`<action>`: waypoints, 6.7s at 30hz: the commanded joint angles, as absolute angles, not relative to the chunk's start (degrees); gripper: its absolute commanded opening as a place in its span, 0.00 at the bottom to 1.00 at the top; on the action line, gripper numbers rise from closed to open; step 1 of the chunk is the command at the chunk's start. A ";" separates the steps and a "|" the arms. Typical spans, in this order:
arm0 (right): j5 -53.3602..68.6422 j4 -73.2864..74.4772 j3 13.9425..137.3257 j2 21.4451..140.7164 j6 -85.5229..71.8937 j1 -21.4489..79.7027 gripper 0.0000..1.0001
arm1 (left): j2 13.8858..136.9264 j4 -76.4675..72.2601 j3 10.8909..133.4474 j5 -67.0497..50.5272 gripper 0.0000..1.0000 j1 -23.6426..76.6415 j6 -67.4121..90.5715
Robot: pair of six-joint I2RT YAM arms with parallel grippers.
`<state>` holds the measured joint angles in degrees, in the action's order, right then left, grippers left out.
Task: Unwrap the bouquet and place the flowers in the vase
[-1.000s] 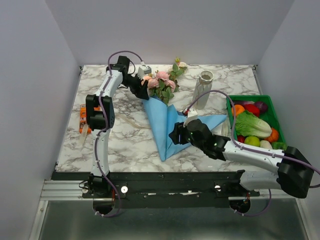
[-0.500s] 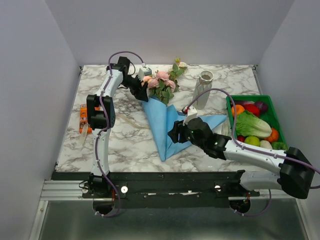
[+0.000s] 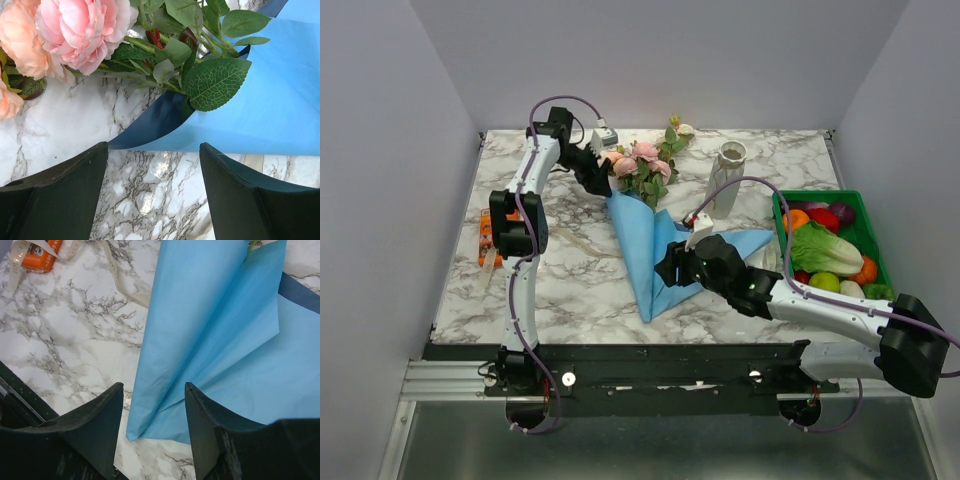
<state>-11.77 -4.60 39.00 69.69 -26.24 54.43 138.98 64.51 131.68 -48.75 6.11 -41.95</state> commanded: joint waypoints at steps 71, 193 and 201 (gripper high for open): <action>-16.52 -2.90 37.62 59.85 -27.42 54.84 0.61 | 104.60 46.24 112.95 -44.30 0.99 5.39 -12.30; -20.74 3.08 40.43 53.17 -25.49 53.61 0.63 | 127.53 86.66 128.76 -55.46 0.11 1.84 -49.15; -20.92 3.16 40.26 52.03 -25.22 53.70 0.62 | 120.59 86.66 128.41 -56.43 0.07 6.06 -43.16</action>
